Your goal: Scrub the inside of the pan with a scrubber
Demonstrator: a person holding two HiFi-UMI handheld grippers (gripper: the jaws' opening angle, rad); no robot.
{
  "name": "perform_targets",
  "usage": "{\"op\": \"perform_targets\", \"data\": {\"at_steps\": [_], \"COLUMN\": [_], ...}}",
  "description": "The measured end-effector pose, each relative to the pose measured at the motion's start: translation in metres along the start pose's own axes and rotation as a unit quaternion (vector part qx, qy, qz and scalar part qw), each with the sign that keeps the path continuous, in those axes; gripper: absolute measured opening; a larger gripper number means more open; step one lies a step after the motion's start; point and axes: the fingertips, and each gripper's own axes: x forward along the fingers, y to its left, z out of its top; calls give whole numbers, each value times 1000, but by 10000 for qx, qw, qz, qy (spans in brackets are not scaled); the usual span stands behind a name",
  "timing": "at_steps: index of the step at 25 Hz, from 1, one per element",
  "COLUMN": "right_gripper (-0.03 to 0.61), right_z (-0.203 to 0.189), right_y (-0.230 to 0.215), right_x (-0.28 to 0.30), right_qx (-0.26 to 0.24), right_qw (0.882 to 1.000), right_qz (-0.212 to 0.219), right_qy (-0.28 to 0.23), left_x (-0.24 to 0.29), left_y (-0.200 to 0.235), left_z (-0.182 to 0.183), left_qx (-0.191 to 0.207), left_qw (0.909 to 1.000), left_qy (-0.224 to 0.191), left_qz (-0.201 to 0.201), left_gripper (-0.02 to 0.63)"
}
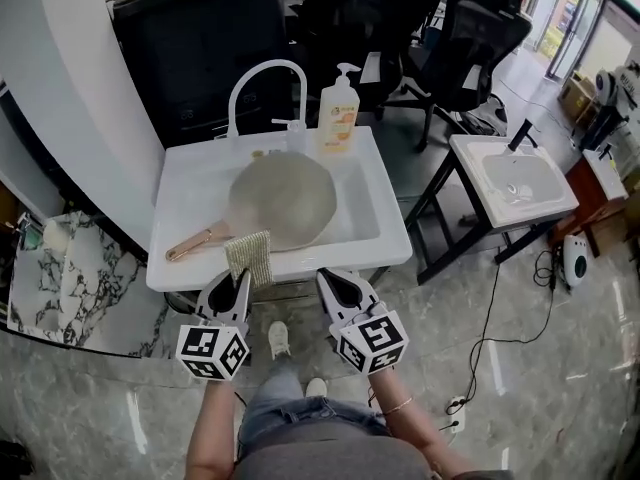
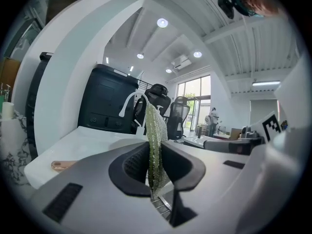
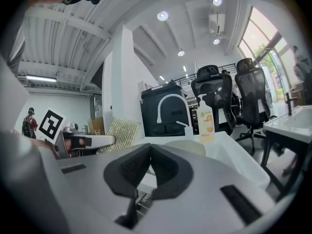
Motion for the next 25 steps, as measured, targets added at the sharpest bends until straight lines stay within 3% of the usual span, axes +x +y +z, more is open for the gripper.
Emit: {"op": "perform_targets", "data": {"at_steps": [7,18,25], "right_gripper": [11,11,11], "right_z": [14,33,28], "right_y": [-48,-111,-146], "right_x": [63,136,137], "right_qx": [35,215,389], "right_qw": [9992,9919,9783], "right_qz": [-406,-1241,-2018], "right_qy": [48,139,262], "left_x": [77,182,228], "left_y": [48,87,75], "left_z": [20,33,24], "left_qx": [195,169,489], "left_qw": [9995,9931,9777], "left_qy": [84,339,813], "left_qz": [-223,-1107,-1871], "left_gripper": [67,66,66]}}
